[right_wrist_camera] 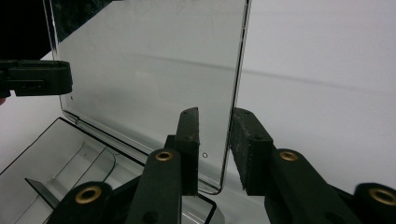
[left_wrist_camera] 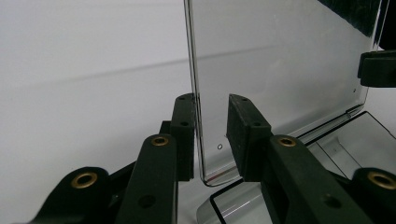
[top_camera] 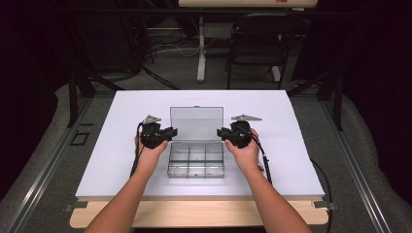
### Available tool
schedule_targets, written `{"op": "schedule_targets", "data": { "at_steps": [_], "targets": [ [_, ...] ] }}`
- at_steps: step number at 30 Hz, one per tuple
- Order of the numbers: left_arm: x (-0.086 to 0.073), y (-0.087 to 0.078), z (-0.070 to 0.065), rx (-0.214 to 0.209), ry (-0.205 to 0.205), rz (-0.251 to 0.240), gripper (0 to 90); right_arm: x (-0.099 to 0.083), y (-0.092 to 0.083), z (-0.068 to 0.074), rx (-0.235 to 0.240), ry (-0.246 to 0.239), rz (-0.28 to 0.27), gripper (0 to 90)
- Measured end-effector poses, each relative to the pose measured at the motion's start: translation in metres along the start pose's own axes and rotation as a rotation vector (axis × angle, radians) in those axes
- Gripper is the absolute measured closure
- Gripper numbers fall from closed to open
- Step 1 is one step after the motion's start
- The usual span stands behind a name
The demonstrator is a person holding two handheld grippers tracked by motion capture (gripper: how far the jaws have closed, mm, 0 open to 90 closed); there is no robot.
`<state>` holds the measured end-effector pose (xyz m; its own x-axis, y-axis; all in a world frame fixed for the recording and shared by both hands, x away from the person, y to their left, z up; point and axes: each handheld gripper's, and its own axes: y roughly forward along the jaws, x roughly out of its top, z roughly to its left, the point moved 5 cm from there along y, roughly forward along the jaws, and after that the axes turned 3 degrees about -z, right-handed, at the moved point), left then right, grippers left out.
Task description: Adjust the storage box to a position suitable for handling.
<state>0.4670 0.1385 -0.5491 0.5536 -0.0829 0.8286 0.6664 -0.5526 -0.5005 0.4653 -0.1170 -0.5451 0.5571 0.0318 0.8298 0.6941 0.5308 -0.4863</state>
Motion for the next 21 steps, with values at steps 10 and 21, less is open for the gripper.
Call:
{"op": "schedule_targets", "data": {
  "at_steps": [10,21],
  "targets": [
    [-0.0006,0.0022,0.0015,-0.008,-0.017,0.004,71.4,-0.0001,0.0036,-0.0005,-0.014,0.018,0.002,72.9],
    [-0.0015,0.0045,0.0024,-0.012,-0.027,0.006,69.9,-0.0011,0.0073,-0.0019,-0.015,0.035,0.004,73.0]
  ]
}}
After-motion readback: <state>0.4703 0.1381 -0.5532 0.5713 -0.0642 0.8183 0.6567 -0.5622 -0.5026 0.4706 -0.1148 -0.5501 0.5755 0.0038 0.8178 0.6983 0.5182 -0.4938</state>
